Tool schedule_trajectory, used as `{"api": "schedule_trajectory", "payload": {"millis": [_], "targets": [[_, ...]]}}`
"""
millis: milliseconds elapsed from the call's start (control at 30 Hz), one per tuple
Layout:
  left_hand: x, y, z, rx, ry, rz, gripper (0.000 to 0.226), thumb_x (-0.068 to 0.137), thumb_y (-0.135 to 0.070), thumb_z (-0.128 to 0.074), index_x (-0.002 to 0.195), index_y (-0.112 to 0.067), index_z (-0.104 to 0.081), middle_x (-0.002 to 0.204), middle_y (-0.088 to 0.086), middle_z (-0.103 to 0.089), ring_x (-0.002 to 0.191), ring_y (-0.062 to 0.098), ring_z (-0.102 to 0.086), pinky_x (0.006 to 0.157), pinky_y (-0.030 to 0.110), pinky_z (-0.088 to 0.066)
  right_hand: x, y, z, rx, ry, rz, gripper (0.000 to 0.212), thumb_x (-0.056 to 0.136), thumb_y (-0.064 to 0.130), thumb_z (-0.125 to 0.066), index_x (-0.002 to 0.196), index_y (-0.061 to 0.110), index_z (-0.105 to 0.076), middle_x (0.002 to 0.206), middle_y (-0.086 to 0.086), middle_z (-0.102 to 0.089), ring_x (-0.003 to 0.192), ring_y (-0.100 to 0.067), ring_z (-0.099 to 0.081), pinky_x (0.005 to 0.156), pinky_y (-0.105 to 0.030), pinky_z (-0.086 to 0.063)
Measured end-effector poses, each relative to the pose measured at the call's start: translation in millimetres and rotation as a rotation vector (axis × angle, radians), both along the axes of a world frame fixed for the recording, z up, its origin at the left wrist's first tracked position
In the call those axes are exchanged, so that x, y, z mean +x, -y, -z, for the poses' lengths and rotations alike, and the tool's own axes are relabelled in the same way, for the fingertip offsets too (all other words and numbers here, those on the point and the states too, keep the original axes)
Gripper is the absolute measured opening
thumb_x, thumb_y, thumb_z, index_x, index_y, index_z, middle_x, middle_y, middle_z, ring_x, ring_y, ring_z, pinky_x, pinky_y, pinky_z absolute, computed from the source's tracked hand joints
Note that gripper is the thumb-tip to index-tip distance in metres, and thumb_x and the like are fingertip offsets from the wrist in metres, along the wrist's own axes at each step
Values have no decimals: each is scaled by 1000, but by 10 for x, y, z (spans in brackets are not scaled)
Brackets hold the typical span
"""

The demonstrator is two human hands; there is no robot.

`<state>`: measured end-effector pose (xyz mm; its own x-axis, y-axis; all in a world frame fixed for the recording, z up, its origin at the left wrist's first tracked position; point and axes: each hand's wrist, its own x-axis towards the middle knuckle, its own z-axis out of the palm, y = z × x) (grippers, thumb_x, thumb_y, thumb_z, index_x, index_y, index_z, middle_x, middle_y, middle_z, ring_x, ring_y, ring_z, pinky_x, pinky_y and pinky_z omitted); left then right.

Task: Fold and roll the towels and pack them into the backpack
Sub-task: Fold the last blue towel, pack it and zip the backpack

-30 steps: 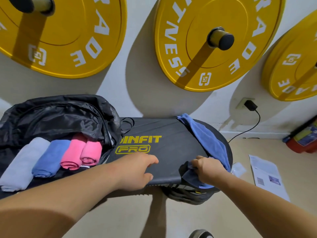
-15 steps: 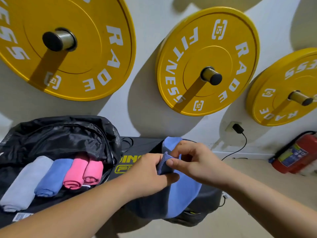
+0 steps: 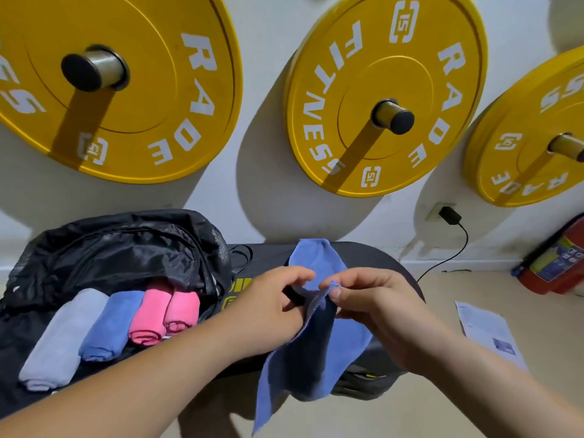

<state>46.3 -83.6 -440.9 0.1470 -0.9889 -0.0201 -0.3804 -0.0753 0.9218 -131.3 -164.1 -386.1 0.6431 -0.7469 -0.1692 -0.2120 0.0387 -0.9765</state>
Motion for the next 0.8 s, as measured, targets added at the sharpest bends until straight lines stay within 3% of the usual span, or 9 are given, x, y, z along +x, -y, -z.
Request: {"api": "schedule_trajectory", "payload": {"millis": [100,200,233,333,433,533,667,800], "targets": [[-26,101,51,-39,125,53,13,92,-21,-68,99,-30,-72,95,-13,-71,83,9,-71,78,34,-59,-66,52,28,31,26,-47,18,89,11,-70,84,-4,-76,94,-29,-73,97,-45,-68,96,-51,-53],[-51,199,101,-22,266,55,23,87,-13,-60,82,-34,-68,74,-23,-64,70,0,-59,66,19,-47,-113,140,77,-72,-80,0,40,77,37,-85,67,0,-71,81,-29,-70,78,-28,-64,80,-44,-53],[-67,229,130,-21,315,56,21,86,-16,-59,82,-35,-66,72,-21,-62,68,2,-57,65,20,-46,-134,174,116,-117,-143,9,46,70,40,-90,66,-1,-69,79,-28,-69,74,-25,-61,74,-39,-49],[-103,319,171,-47,381,32,7,89,-25,-59,84,-29,-63,75,-12,-62,73,7,-54,71,30,-49,-218,301,220,-153,-256,-17,36,70,25,-93,69,1,-67,68,-16,-68,66,-18,-59,67,-34,-48],[-58,392,207,-67,310,28,10,93,-31,-58,83,-28,-56,74,-8,-62,68,13,-53,70,40,-48,-316,440,291,-147,-331,-42,12,76,7,-83,77,8,-71,75,-10,-72,68,-15,-65,75,-35,-55],[-45,426,242,-88,317,42,16,94,-37,-60,84,-26,-56,70,0,-60,61,15,-48,65,44,-47,-430,551,410,-179,-439,-96,5,82,13,-72,86,15,-76,84,-8,-75,74,-17,-65,76,-34,-53],[-19,434,309,-49,369,107,27,88,-48,-65,79,-24,-58,70,4,-59,61,15,-49,60,38,-45,-492,625,464,-72,-279,-21,12,95,14,-68,87,7,-73,79,-2,-70,76,-11,-63,72,-20,-51],[98,458,412,14,413,151,33,86,-49,-67,75,-20,-57,64,0,-52,57,5,-41,57,30,-38,-529,771,436,83,-73,93,17,98,21,-65,91,5,-69,84,-11,-64,79,-20,-58,76,-34,-47]]}}
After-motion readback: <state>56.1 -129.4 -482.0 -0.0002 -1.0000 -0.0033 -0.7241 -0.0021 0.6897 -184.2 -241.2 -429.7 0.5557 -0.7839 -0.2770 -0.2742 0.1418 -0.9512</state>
